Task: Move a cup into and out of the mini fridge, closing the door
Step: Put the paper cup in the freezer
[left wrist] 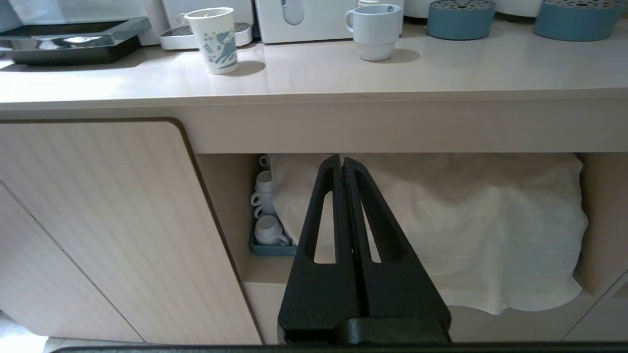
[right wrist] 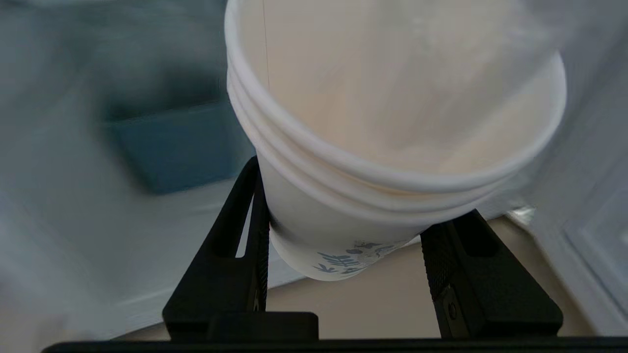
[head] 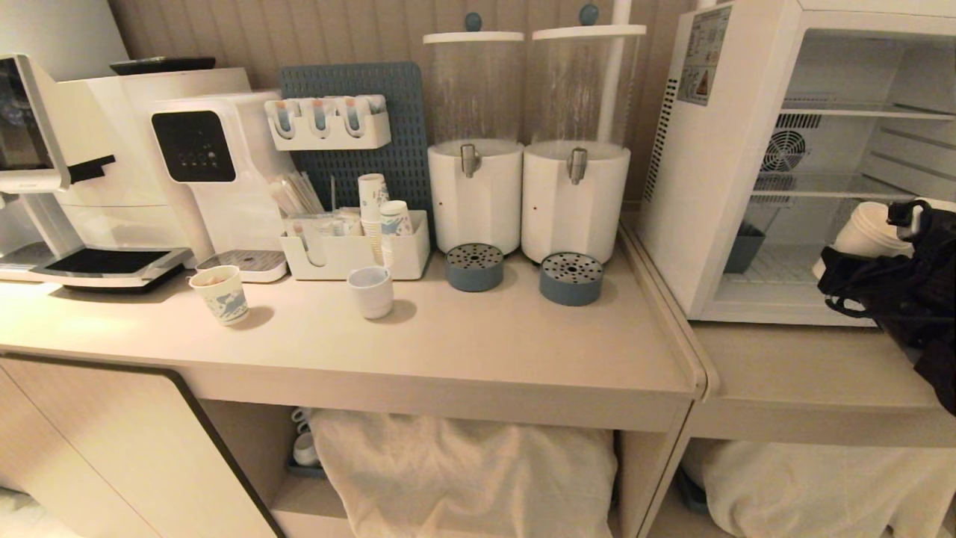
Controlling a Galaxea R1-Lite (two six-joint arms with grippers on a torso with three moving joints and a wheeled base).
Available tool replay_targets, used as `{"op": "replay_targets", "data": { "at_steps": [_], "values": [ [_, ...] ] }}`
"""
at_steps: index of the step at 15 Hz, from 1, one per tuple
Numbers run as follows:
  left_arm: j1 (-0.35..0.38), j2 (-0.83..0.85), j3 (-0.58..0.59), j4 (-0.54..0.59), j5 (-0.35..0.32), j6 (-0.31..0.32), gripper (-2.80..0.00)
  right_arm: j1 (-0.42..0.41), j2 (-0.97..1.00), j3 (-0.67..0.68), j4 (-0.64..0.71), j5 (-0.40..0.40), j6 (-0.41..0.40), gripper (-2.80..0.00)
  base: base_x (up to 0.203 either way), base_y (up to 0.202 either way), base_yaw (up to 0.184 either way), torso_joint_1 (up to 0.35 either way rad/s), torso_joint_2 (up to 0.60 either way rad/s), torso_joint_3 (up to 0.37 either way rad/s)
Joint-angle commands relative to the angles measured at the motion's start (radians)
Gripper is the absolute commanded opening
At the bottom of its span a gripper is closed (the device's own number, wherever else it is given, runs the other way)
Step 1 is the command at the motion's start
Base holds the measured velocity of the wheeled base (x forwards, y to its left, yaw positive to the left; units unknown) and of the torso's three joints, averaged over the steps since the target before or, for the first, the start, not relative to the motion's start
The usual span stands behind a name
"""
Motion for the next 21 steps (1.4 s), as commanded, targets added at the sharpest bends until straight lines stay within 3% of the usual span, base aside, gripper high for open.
{"op": "replay_targets", "data": {
  "at_steps": [1, 9, 13, 21],
  "values": [
    [0.001, 0.000, 0.017, -0.001, 0.000, 0.000, -2.80, -0.021, 0.074, -0.039, -0.008, 0.033, -0.003, -2.80, 0.000, 0.000, 0.000, 0.000, 0.00, 0.000],
    [0.001, 0.000, 0.017, -0.001, 0.001, 0.000, -2.80, -0.064, 0.296, -0.272, 0.034, 0.033, -0.058, -2.80, 0.000, 0.000, 0.000, 0.000, 0.00, 0.000],
    [0.001, 0.000, 0.017, -0.001, 0.005, 0.000, -2.80, -0.079, 0.336, -0.405, 0.182, 0.041, -0.063, -2.80, 0.000, 0.000, 0.000, 0.000, 0.00, 0.000],
    [0.001, 0.001, 0.017, -0.001, 0.006, 0.000, -2.80, -0.098, 0.438, -0.601, 0.282, 0.037, -0.067, -2.80, 0.000, 0.000, 0.000, 0.000, 0.00, 0.000]
  ]
}}
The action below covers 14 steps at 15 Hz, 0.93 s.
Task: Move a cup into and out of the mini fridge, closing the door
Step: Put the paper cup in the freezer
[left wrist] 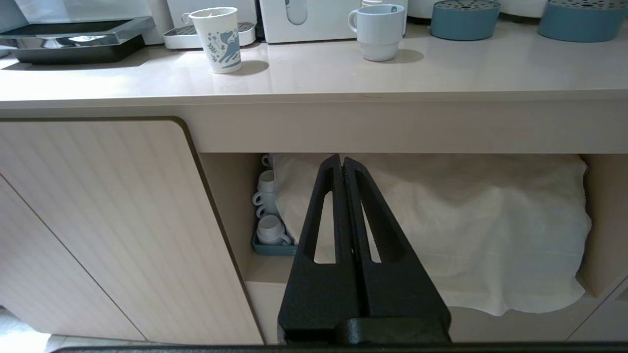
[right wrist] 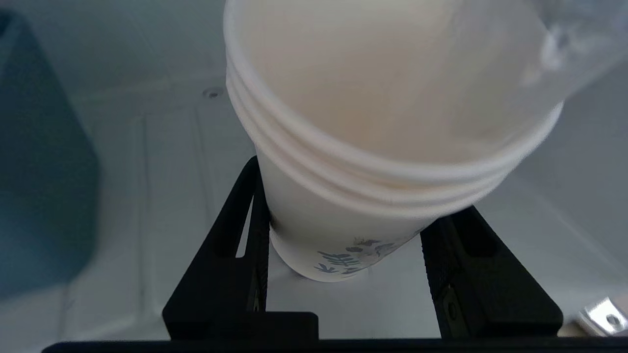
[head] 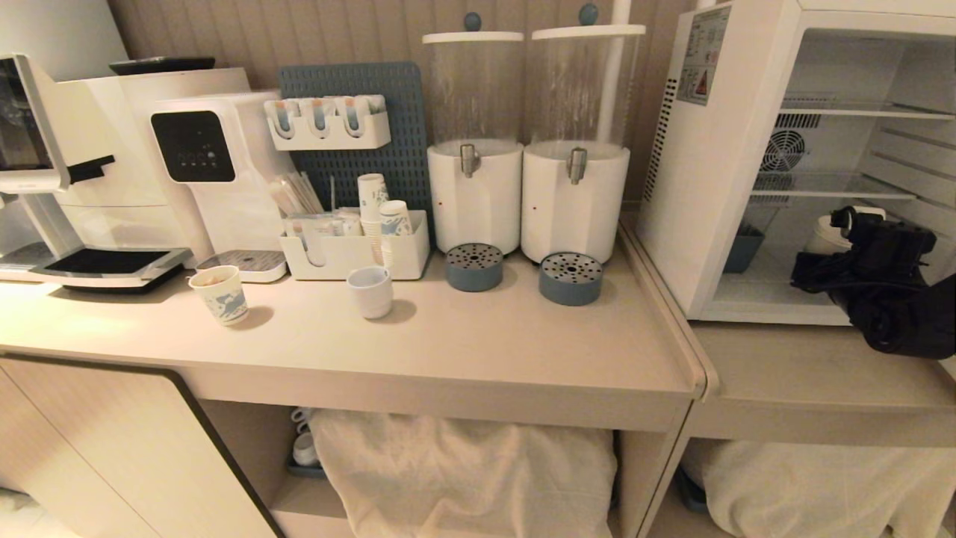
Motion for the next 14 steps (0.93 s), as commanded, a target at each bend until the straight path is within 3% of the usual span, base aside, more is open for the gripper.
{"op": "replay_targets", "data": {
  "at_steps": [1, 11, 12, 14],
  "values": [
    [0.001, 0.000, 0.017, -0.001, 0.000, 0.000, -2.80, -0.001, 0.048, -0.042, 0.009, -0.001, -0.007, -2.80, 0.000, 0.000, 0.000, 0.000, 0.00, 0.000],
    [0.001, 0.002, 0.017, -0.001, 0.000, 0.000, -2.80, -0.005, 0.043, 0.030, 0.017, 0.029, -0.025, -2.80, 0.000, 0.000, 0.000, 0.000, 0.00, 0.000],
    [0.001, 0.000, 0.017, -0.001, 0.000, 0.000, -2.80, -0.004, 0.037, 0.035, 0.014, 0.029, -0.024, 0.00, 0.000, 0.000, 0.000, 0.000, 0.00, 0.000],
    [0.001, 0.000, 0.017, -0.001, 0.000, 0.000, -2.80, -0.005, 0.019, 0.051, 0.023, 0.040, -0.022, 0.00, 0.000, 0.000, 0.000, 0.000, 0.00, 0.000]
  ]
}}
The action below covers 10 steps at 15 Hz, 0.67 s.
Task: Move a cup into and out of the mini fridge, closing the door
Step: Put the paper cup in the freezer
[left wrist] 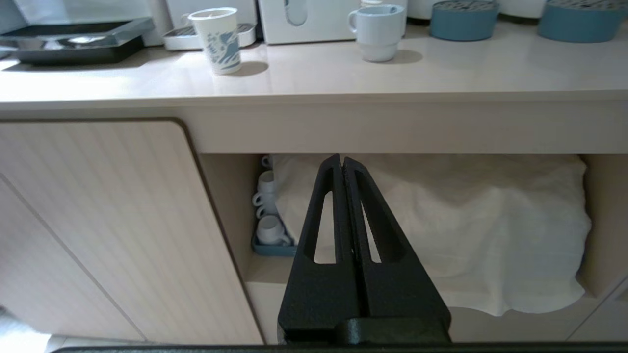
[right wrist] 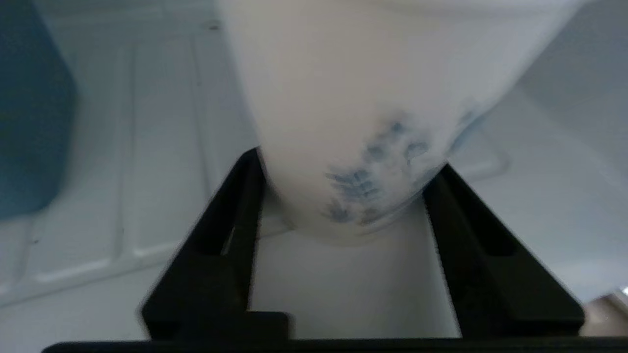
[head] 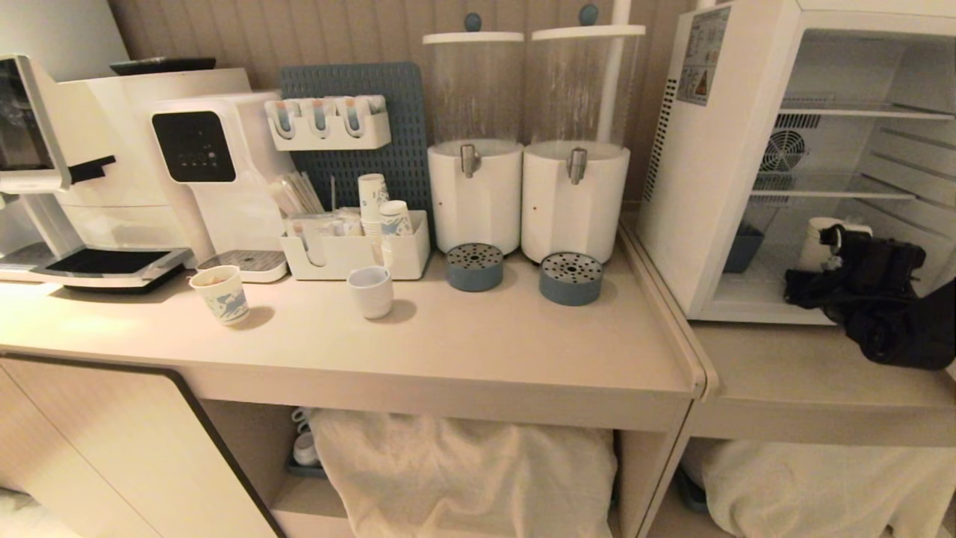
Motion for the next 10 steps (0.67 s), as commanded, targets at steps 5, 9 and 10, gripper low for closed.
{"op": "replay_targets", "data": {
  "at_steps": [5, 9, 10],
  "values": [
    [0.001, 0.000, 0.017, 0.000, 0.000, 0.000, -2.80, 0.000, -0.125, 0.097, 0.001, 0.064, 0.010, 0.00, 0.000, 0.000, 0.000, 0.000, 0.00, 0.000],
    [0.001, 0.000, 0.017, 0.000, -0.002, 0.000, -2.80, 0.003, -0.320, 0.215, 0.037, 0.110, 0.024, 0.00, 0.000, 0.000, 0.000, 0.000, 0.00, 0.000],
    [0.001, 0.000, 0.017, 0.000, -0.002, 0.000, -2.80, 0.003, -0.375, 0.255, 0.046, 0.130, 0.026, 0.00, 0.000, 0.000, 0.000, 0.000, 0.00, 0.000]
  ]
}}
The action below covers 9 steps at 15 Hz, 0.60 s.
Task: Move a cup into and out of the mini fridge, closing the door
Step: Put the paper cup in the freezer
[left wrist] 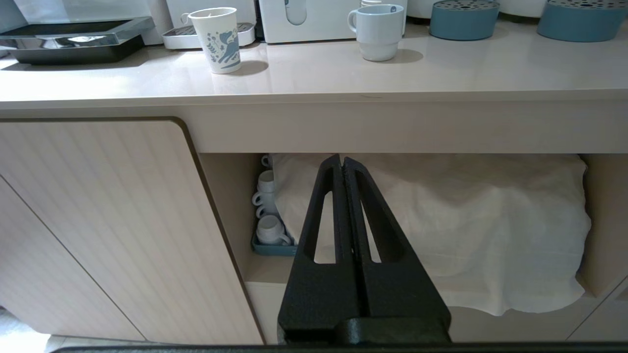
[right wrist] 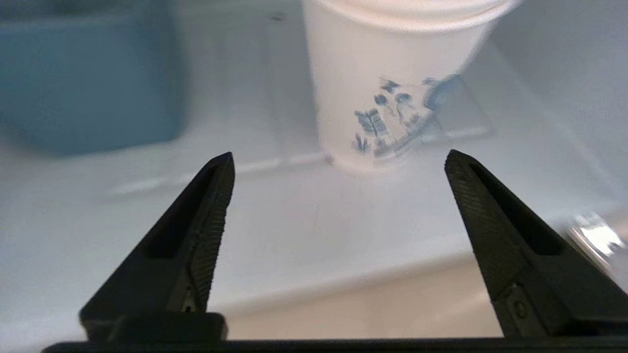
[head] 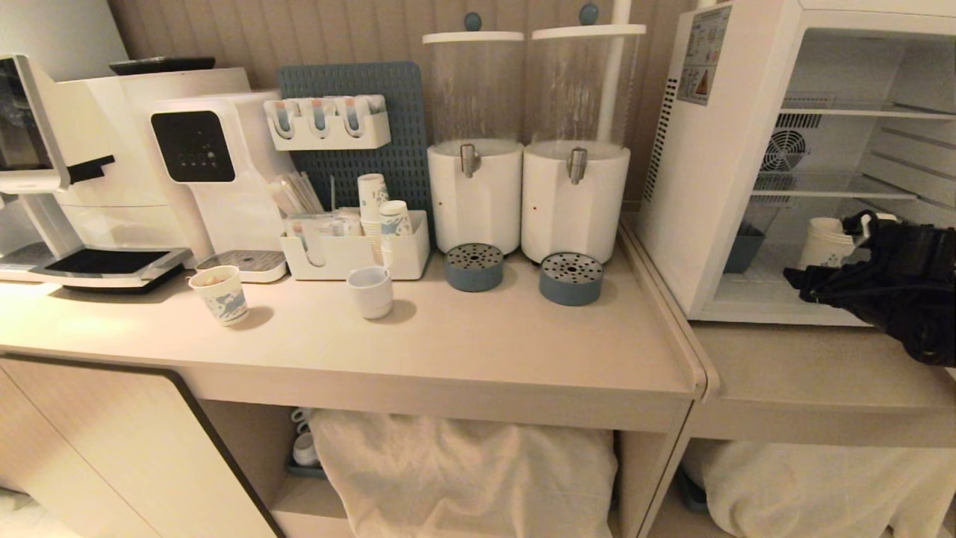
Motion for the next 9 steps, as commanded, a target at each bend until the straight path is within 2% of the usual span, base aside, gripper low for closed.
{"op": "replay_targets", "data": {
  "at_steps": [1, 3, 6, 7, 9],
  "values": [
    [0.000, 0.000, 0.018, -0.001, 0.001, 0.000, -2.80, -0.001, -0.187, 0.102, 0.004, 0.038, 0.003, 0.00, 0.000, 0.000, 0.000, 0.000, 0.00, 0.000],
    [0.000, 0.000, 0.018, -0.002, 0.002, 0.000, -2.80, -0.002, -0.328, 0.198, 0.028, 0.101, 0.004, 0.00, 0.000, 0.000, 0.000, 0.000, 0.00, 0.000],
    [0.000, 0.000, 0.018, -0.002, 0.000, -0.001, -2.80, -0.009, -0.524, 0.289, 0.133, 0.202, 0.018, 0.00, 0.000, 0.000, 0.000, 0.000, 0.00, 0.000],
    [0.000, 0.000, 0.018, -0.002, 0.003, -0.003, -2.80, -0.014, -0.569, 0.306, 0.190, 0.260, 0.023, 0.00, 0.000, 0.000, 0.000, 0.000, 0.00, 0.000],
    [0.000, 0.000, 0.020, -0.005, 0.008, -0.021, -2.80, -0.044, -0.742, 0.314, 0.391, 0.473, 0.028, 0.00, 0.000, 0.000, 0.000, 0.000, 0.00, 0.000]
  ]
}}
